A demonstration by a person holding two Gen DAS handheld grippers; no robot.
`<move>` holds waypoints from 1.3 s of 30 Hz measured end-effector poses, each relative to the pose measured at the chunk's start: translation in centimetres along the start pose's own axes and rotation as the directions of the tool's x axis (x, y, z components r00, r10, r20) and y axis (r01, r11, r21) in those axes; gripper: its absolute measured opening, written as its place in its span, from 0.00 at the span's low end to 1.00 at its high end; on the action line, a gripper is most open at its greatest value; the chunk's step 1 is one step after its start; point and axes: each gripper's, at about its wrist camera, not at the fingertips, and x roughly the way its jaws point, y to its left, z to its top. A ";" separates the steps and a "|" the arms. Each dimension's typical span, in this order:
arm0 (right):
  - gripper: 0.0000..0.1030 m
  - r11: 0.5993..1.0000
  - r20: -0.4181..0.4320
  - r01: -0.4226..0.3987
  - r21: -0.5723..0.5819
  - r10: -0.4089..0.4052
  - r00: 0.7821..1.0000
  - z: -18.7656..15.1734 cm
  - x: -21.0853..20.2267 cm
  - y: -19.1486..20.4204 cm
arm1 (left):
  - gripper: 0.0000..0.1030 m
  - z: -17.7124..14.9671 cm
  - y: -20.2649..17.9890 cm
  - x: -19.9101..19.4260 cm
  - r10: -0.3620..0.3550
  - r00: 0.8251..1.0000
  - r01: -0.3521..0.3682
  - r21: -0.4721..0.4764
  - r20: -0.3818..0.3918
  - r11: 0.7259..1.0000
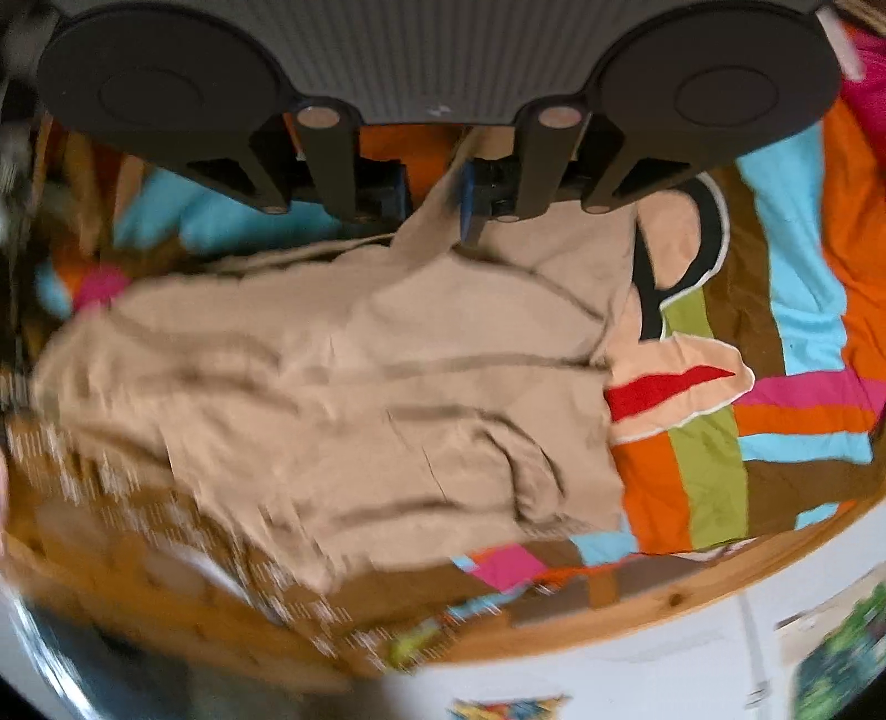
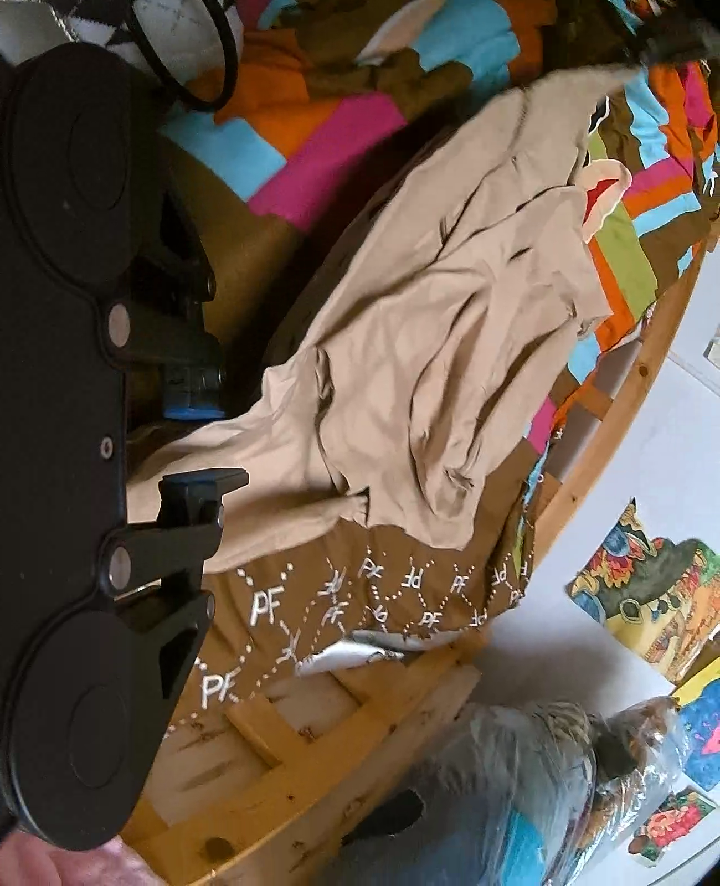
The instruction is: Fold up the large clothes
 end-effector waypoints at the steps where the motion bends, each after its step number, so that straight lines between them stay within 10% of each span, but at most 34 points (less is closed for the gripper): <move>1: 0.16 1.000 0.005 0.001 0.000 -0.001 1.000 0.1 0.0 -0.1 | 0.30 -0.6 -0.2 0.0 0.018 0.999 -0.017 0.039 -0.031 0.999; 7: 0.09 1.000 0.032 0.003 0.020 -0.003 0.999 1.0 -0.4 -0.4 | 0.36 -3.4 -0.5 0.4 0.155 0.975 -0.127 0.170 -0.159 0.977; 9: 0.06 0.999 0.035 0.002 0.047 -0.003 0.999 1.2 -0.6 -0.6 | 0.19 -3.7 -0.3 0.5 0.172 0.974 -0.143 0.188 -0.148 0.972; 12: 0.03 0.997 0.050 0.005 0.071 -0.009 0.999 1.3 -1.3 -0.8 | 0.03 -3.6 -0.8 -0.2 0.181 0.980 -0.162 0.196 -0.082 0.967; 19: 0.02 0.994 0.142 0.022 0.109 -0.037 0.989 2.3 -5.5 -2.1 | 0.01 -2.5 -1.6 -6.1 0.242 0.963 -0.258 0.133 0.122 0.957; 28: 0.02 0.992 0.172 -0.002 0.127 -0.020 0.985 3.0 -10.9 -6.3 | 0.01 -2.4 -3.7 -13.2 0.179 0.968 -0.200 0.110 0.177 0.973; 39: 0.04 0.999 0.101 -0.031 0.040 0.027 0.994 11.4 2.1 -11.3 | 0.02 7.0 1.5 -5.2 0.324 0.935 -0.333 0.046 0.144 0.942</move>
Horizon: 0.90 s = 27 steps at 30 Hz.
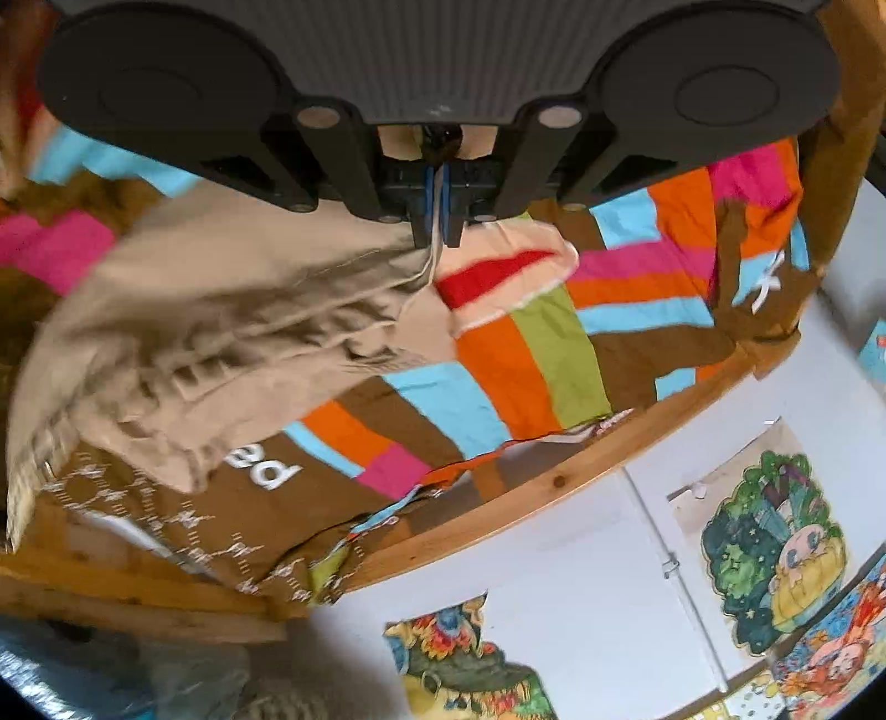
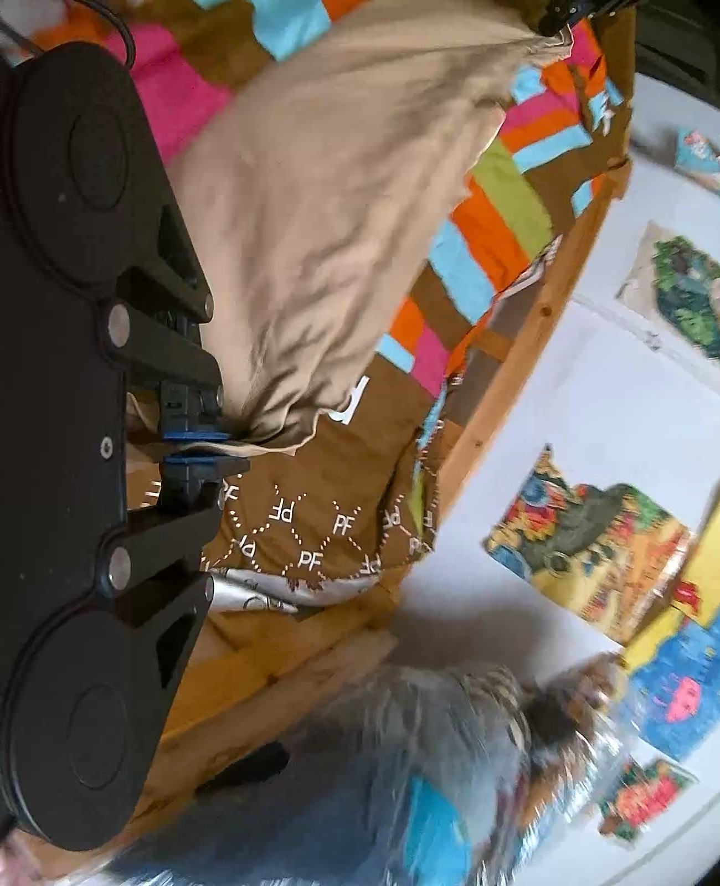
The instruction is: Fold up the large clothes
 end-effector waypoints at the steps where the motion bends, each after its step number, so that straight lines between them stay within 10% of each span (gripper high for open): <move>1: 0.04 1.000 -0.012 -0.007 0.002 0.007 1.000 0.4 1.6 -0.5 | 0.02 0.7 0.4 1.6 0.003 1.000 -0.003 -0.009 -0.015 1.000; 10: 0.22 0.983 -0.129 -0.071 0.168 0.093 0.987 -1.2 14.8 -2.2 | 0.04 2.8 1.0 15.1 -0.003 0.993 -0.007 -0.088 -0.119 0.996; 16: 0.69 0.910 -0.021 -0.145 0.388 0.166 0.986 -3.7 12.5 -5.4 | 0.11 0.8 2.3 19.2 -0.117 0.979 0.062 -0.304 -0.167 0.951; 20: 0.92 0.829 0.051 -0.194 0.525 0.197 0.979 -5.7 8.7 -8.4 | 0.84 -0.7 4.7 17.1 -0.165 0.982 0.111 -0.421 -0.093 0.900; 27: 0.91 0.781 -0.042 -0.110 0.615 0.171 0.984 -10.3 6.7 -8.6 | 0.90 -5.6 7.9 10.7 -0.197 0.980 0.151 -0.527 -0.031 0.836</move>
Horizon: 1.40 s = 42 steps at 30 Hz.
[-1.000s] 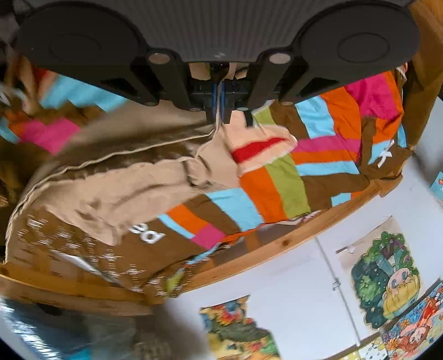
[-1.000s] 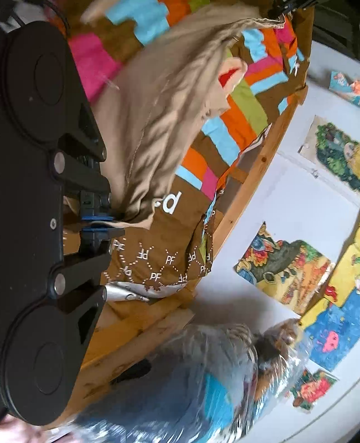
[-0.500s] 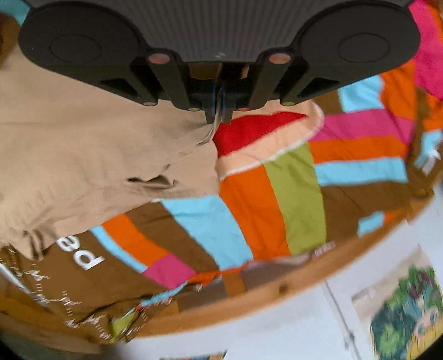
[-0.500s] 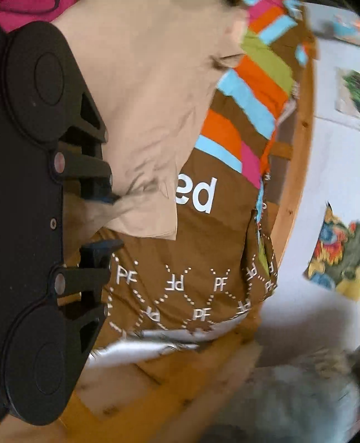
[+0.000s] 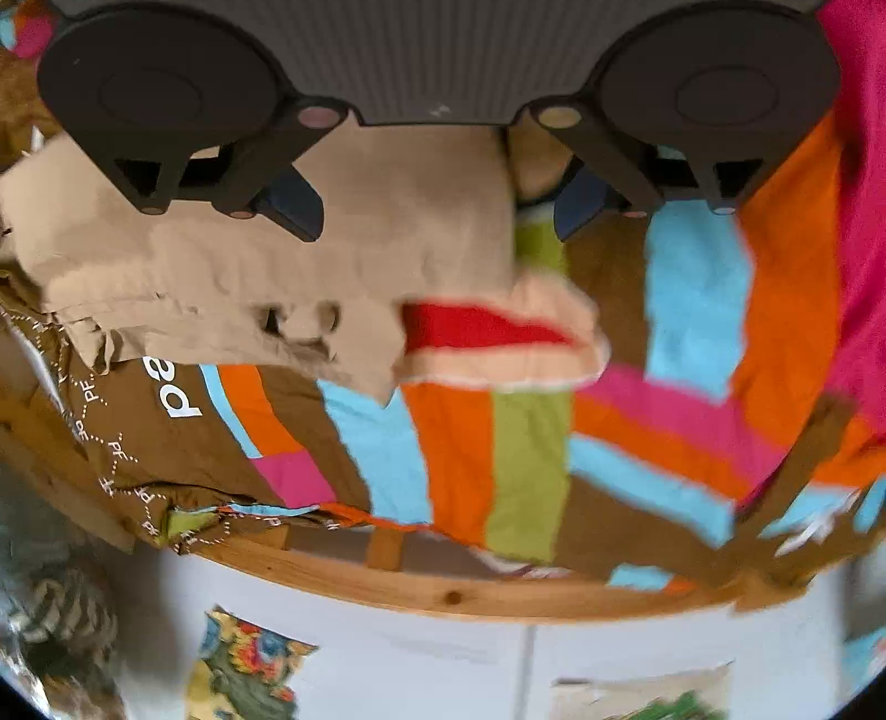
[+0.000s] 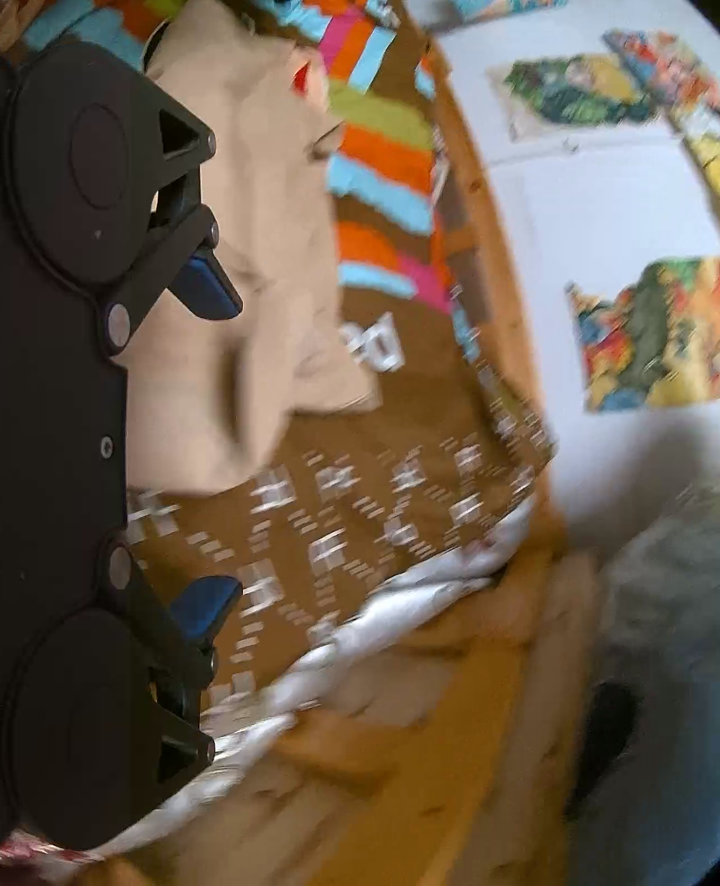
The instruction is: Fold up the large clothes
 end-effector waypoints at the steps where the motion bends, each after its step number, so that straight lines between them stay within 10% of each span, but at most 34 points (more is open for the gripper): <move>1: 0.89 1.000 -0.020 0.006 0.023 -0.006 1.000 -0.6 0.7 -0.3 | 0.90 -0.8 0.6 -0.3 -0.006 1.000 0.006 -0.028 -0.022 1.000; 7: 0.66 0.980 0.022 -0.039 0.196 0.035 0.999 -1.3 3.6 -1.2 | 0.49 -4.8 3.0 1.5 -0.071 0.987 0.043 -0.190 -0.142 0.981; 9: 0.28 0.967 0.014 -0.036 0.250 0.034 0.999 -1.1 4.0 -1.2 | 0.09 -5.0 3.2 2.6 -0.119 0.980 0.085 -0.204 -0.158 0.975; 14: 0.04 0.964 0.014 -0.014 0.266 0.011 1.000 -0.6 1.8 0.0 | 0.07 -4.1 3.0 0.5 -0.102 0.993 0.085 -0.238 -0.063 0.968; 20: 0.04 0.915 -0.048 -0.046 0.400 0.071 0.996 1.6 -0.9 0.8 | 0.07 -1.8 4.3 -3.5 -0.063 0.997 0.074 -0.272 0.051 0.960; 26: 0.20 0.913 -0.259 0.084 0.400 0.024 0.966 -1.7 7.2 0.0 | 0.07 -3.2 5.4 1.3 0.037 0.992 -0.067 -0.259 -0.120 0.964; 36: 0.39 0.981 -0.022 0.028 0.193 -0.025 0.999 -0.2 2.6 1.0 | 0.08 -3.5 4.2 0.6 0.072 0.994 -0.087 -0.195 -0.082 0.977; 42: 0.32 0.962 -0.133 0.190 0.195 -0.166 0.977 0.0 6.9 0.0 | 0.08 -3.8 4.4 0.8 0.076 0.992 -0.095 -0.194 -0.104 0.976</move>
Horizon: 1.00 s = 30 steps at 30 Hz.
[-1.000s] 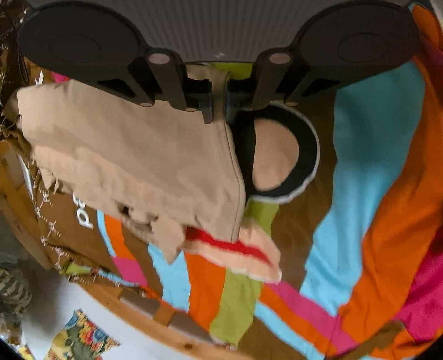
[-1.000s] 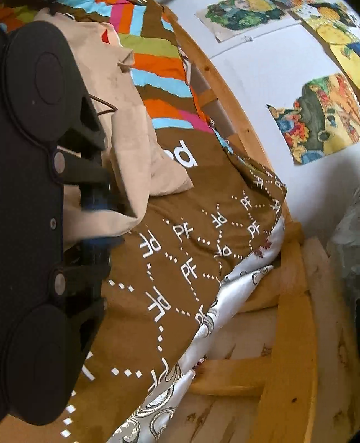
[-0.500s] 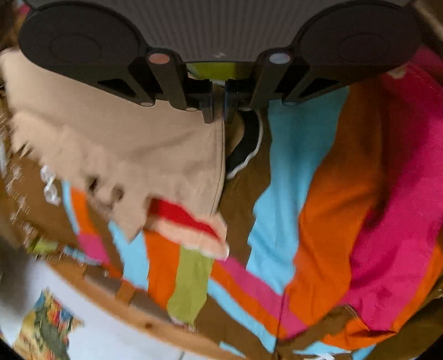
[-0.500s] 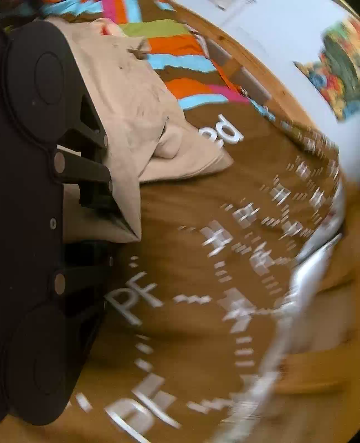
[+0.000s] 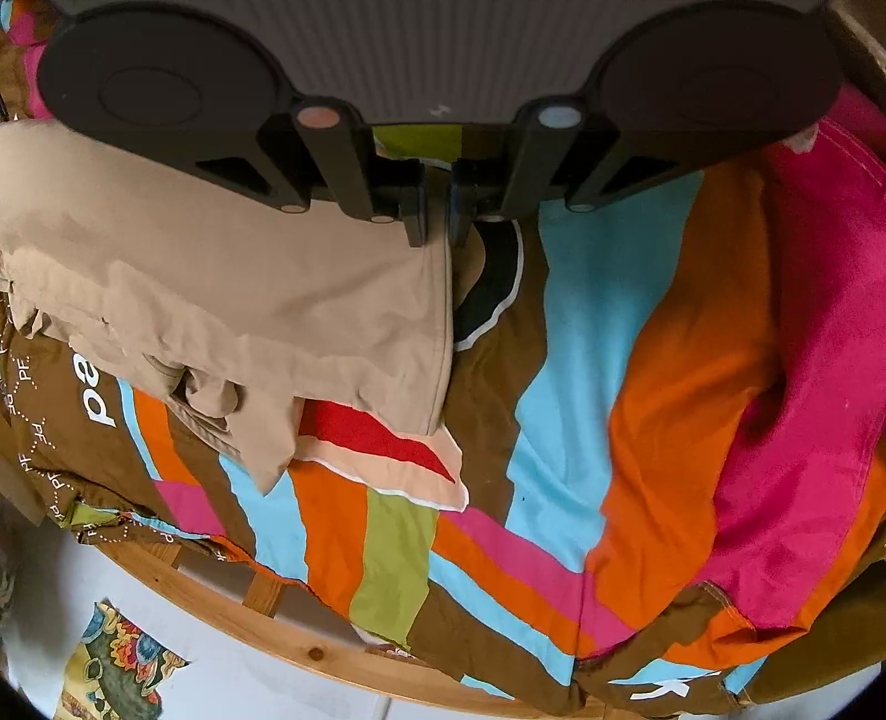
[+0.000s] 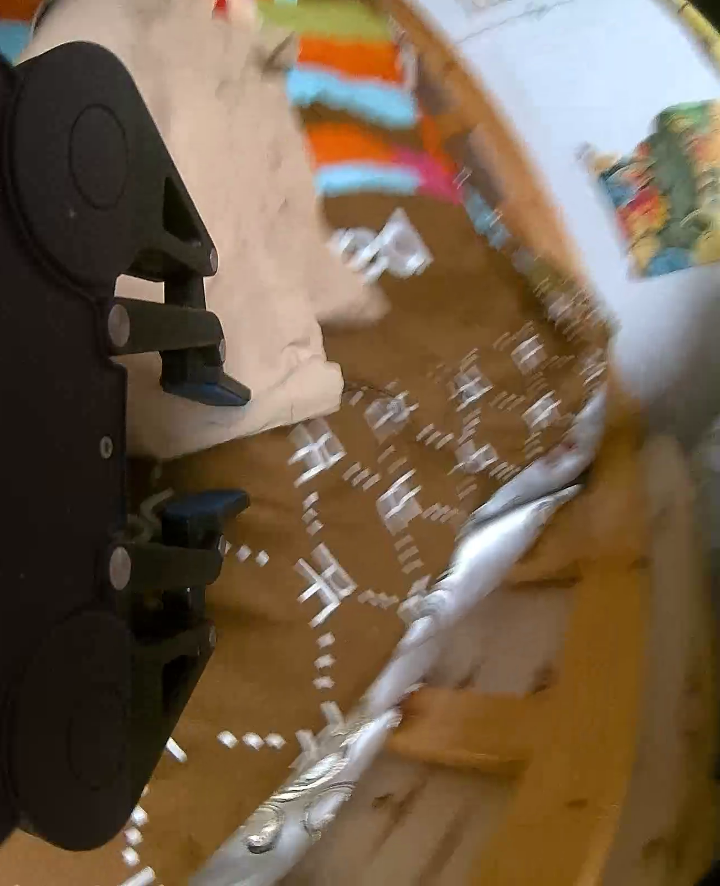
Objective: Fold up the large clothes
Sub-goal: 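Open the right tool and regrasp the folded jacket edge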
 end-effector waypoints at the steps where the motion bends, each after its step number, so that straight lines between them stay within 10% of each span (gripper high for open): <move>1: 0.32 0.998 0.022 0.016 -0.057 -0.015 1.000 -0.5 0.5 0.4 | 0.08 0.0 0.0 0.1 0.003 1.000 -0.003 0.004 -0.001 1.000; 7: 0.45 0.949 0.156 0.066 -0.307 -0.019 0.988 -3.4 -4.0 3.7 | 0.10 -0.2 -0.2 0.2 0.012 1.000 -0.012 0.014 0.006 1.000; 9: 0.63 0.971 0.145 0.006 -0.240 0.030 0.989 -4.2 -6.4 3.4 | 0.28 0.0 -0.1 -0.2 0.003 1.000 -0.003 0.003 -0.001 1.000; 14: 0.71 0.982 0.026 -0.186 -0.008 0.186 0.982 -7.4 -9.9 1.9 | 0.66 -0.7 -0.6 -2.6 -0.039 0.999 0.038 -0.042 -0.016 0.998; 18: 0.75 0.903 -0.083 -0.353 0.246 0.382 0.920 -9.8 -8.5 1.1 | 0.75 -1.9 -1.8 -3.8 -0.158 0.986 0.154 -0.075 -0.045 0.985; 24: 0.75 0.793 -0.028 -0.295 0.533 0.365 0.931 -10.9 -6.6 -0.8 | 0.75 -2.8 -2.3 -0.1 -0.321 0.943 0.301 -0.190 -0.084 0.934; 30: 0.54 0.692 0.069 -0.217 0.688 0.236 0.969 -11.6 -5.8 -2.4 | 0.55 -3.1 1.4 3.4 -0.327 0.944 0.278 -0.446 -0.034 0.851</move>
